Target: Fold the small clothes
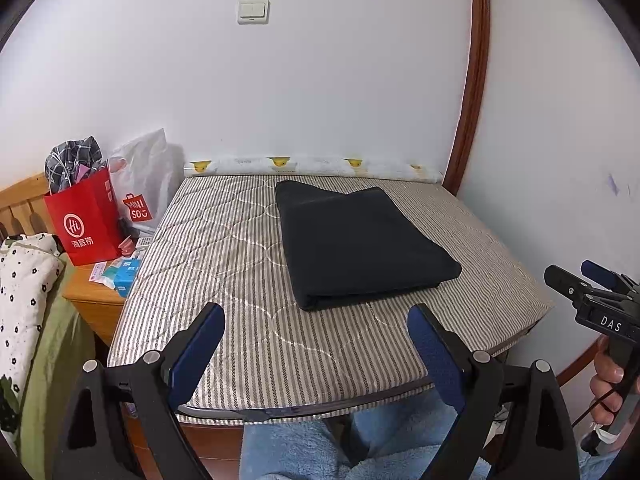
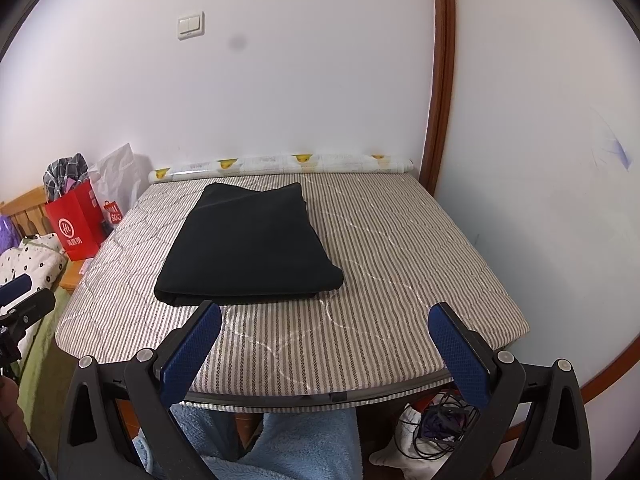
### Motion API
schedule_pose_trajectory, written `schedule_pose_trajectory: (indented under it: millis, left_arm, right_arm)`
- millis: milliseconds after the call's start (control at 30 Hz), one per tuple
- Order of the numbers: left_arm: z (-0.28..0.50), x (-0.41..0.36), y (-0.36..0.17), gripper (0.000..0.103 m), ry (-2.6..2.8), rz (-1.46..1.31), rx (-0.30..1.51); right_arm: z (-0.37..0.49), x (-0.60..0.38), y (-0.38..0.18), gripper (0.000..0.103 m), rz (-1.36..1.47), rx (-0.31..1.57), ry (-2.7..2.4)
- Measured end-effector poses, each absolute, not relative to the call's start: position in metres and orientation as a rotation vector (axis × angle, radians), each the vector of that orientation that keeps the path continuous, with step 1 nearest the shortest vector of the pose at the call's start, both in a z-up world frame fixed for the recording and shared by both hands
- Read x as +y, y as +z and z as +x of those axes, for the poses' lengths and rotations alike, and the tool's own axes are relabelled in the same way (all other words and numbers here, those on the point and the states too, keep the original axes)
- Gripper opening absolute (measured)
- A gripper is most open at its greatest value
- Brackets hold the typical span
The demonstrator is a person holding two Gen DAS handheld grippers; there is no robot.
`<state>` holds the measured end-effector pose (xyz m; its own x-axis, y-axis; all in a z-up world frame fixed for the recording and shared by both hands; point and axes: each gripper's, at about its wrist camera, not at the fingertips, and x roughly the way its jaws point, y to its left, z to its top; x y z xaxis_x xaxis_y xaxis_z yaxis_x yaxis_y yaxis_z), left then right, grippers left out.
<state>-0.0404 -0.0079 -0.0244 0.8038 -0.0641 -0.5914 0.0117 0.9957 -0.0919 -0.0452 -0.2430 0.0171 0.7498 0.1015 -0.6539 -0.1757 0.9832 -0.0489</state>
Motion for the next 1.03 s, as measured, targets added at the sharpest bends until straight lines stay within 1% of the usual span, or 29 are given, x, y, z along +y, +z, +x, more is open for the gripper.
schedule_pose_trajectory:
  millis: [1033]
  left_arm:
    - [-0.0406, 0.0006, -0.0222, 0.093, -0.036, -0.093, 0.638]
  right_arm:
    - [-0.0457, -0.2459, 0.0179, 0.102, -0.114, 0.707, 0.154]
